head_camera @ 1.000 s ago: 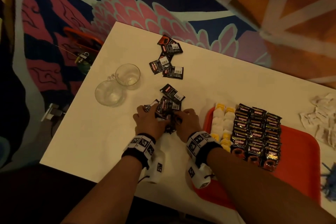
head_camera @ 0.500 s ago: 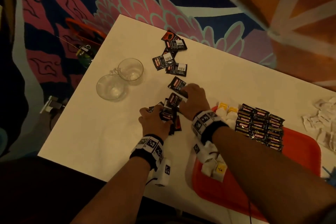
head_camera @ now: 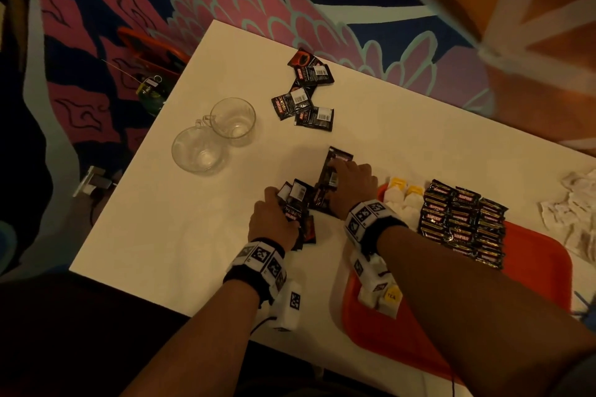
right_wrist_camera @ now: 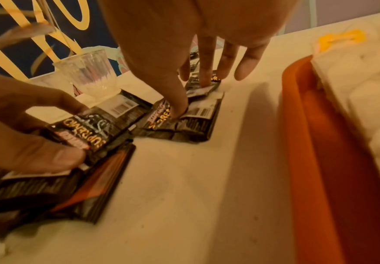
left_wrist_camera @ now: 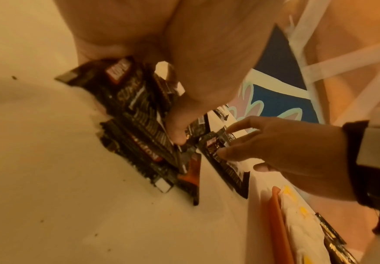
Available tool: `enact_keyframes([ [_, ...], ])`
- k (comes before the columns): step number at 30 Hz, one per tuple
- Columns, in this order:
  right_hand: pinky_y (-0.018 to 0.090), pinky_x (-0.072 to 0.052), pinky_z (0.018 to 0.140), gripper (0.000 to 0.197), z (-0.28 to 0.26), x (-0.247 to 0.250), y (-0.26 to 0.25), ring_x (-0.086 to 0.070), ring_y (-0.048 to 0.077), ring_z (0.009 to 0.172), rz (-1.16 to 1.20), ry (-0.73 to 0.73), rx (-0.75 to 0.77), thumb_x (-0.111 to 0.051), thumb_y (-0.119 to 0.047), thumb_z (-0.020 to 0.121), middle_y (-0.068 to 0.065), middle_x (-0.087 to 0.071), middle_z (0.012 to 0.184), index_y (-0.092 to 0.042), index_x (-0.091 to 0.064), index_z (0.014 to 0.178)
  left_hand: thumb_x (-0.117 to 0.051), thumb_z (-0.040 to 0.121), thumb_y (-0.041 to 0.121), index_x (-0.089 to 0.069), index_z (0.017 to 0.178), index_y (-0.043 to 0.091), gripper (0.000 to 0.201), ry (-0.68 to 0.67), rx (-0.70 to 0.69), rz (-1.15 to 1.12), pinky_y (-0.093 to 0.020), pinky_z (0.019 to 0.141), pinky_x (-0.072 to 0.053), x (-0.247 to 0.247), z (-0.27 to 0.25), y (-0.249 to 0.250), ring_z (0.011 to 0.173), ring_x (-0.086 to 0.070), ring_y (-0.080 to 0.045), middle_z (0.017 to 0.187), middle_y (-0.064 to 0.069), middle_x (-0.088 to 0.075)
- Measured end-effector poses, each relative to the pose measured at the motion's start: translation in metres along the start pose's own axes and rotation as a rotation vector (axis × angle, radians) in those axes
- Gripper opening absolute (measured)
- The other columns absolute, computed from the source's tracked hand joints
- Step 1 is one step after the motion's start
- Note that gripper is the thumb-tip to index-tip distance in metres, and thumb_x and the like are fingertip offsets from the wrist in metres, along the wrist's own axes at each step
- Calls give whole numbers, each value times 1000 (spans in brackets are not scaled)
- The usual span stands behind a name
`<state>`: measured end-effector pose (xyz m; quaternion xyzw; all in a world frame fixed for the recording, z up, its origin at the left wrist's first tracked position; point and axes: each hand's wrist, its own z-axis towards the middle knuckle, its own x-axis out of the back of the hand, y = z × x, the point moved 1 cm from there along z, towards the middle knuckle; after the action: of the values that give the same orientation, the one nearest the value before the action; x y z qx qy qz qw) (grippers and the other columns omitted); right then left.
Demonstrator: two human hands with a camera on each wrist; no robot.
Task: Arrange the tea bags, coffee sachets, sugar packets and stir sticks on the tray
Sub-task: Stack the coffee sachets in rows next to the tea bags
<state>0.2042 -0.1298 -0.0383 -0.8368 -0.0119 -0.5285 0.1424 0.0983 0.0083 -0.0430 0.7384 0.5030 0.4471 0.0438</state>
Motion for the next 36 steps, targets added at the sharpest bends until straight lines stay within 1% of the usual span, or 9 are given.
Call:
enact_keyframes([
  [6, 38, -37, 106, 39, -4, -2, 2, -29, 31, 131, 110, -57, -6, -75, -15, 78, 4, -16, 154, -23, -62, 115, -65, 87, 17, -41, 137, 20, 56, 35, -29, 68, -42, 82, -51, 1, -12, 4, 101, -60, -39, 122, -14, -46],
  [11, 10, -41, 66, 41, -6, -11, 6, -51, 14, 100, 390, -27, -155, -70, 1, 75, 3, -45, 129, -14, -58, 112, -66, 85, 9, -41, 137, 15, 58, 62, -48, -57, -33, 74, -44, 1, -8, -2, 102, -60, -35, 118, -16, -55],
  [14, 16, -39, 77, 20, -9, -7, 7, -44, 12, 96, 413, 12, -169, -73, 3, 75, 4, -37, 128, -12, -65, 86, -67, 84, 3, -42, 133, 14, 56, 81, -77, -173, -30, 72, -46, 4, -4, -12, 96, -62, -27, 115, -13, -65],
  [18, 14, -32, 85, 19, -15, 3, 11, -38, 6, 102, 461, 24, -137, -78, -13, 77, -1, -37, 126, -11, -71, 95, -69, 85, -1, -37, 141, 20, 68, 77, -102, -294, -5, 60, -40, 15, -8, -25, 89, -59, -15, 111, -3, -64],
  [20, 17, -34, 87, 19, -17, 9, 11, -41, 5, 102, 482, 60, -105, -79, -26, 78, -3, -43, 120, -15, -73, 92, -69, 86, 1, -32, 146, 24, 74, 56, -108, -317, -2, 56, -40, 21, -12, -29, 90, -59, -14, 110, 1, -62],
  [24, 23, -48, 82, 7, -25, 23, 10, -58, 13, 94, 579, 214, -52, -75, -18, 82, -1, -59, 112, -20, -70, 87, -67, 87, 1, -30, 150, 23, 76, -25, -170, -259, -5, 66, -42, 22, -19, -34, 94, -60, -15, 112, 0, -62],
  [27, 25, -50, 74, 41, -32, 22, 11, -61, 16, 86, 609, 88, -39, -76, -10, 78, 1, -49, 119, -24, -59, 113, -64, 87, 1, -43, 142, 16, 61, -103, -260, -30, -16, 86, -38, 16, -24, -34, 112, -56, -22, 127, -7, -55],
  [31, 35, -44, 98, 75, -36, 4, 12, -49, 27, 120, 271, -182, -41, -71, -9, 80, 9, -42, 135, -23, -34, 144, -65, 84, 4, -40, 143, 12, 64, -163, -248, 246, -31, 96, -45, 2, -38, -35, 109, -53, -31, 137, -13, -31],
  [36, 46, -34, 102, 53, -39, 0, 3, -37, 31, 123, -216, -167, 32, -66, -35, 82, 5, -48, 126, -19, -48, 129, -71, 82, 11, -34, 144, 14, 73, -164, -196, 344, -43, 96, -45, -8, -40, -38, 115, -47, -31, 127, -15, -46],
])
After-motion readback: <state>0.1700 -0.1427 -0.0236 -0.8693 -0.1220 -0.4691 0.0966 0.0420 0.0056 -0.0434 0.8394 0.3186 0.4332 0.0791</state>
